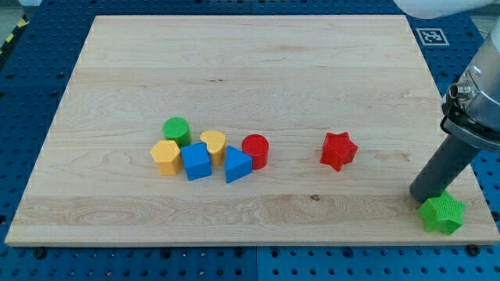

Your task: Slide the red star to down

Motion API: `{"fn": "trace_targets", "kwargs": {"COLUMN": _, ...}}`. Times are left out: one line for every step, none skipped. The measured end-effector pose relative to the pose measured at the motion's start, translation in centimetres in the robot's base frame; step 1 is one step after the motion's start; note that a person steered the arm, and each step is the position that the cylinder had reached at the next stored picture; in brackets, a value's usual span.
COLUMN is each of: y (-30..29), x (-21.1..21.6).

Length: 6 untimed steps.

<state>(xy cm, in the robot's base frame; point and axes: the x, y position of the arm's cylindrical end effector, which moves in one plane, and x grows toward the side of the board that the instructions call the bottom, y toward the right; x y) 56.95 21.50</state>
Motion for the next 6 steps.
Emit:
{"fn": "trace_targets", "kwargs": {"y": -0.5, "x": -0.6}}
{"fn": "trace_targets", "kwargs": {"y": -5.0, "x": -4.5}}
{"fn": "trace_targets", "kwargs": {"y": -9.1, "x": -8.2}}
{"fn": "trace_targets", "kwargs": {"y": -11.1, "x": -11.2}}
{"fn": "trace_targets", "kwargs": {"y": -11.3, "x": -12.5}}
{"fn": "trace_targets", "kwargs": {"y": -11.4, "x": -12.5}}
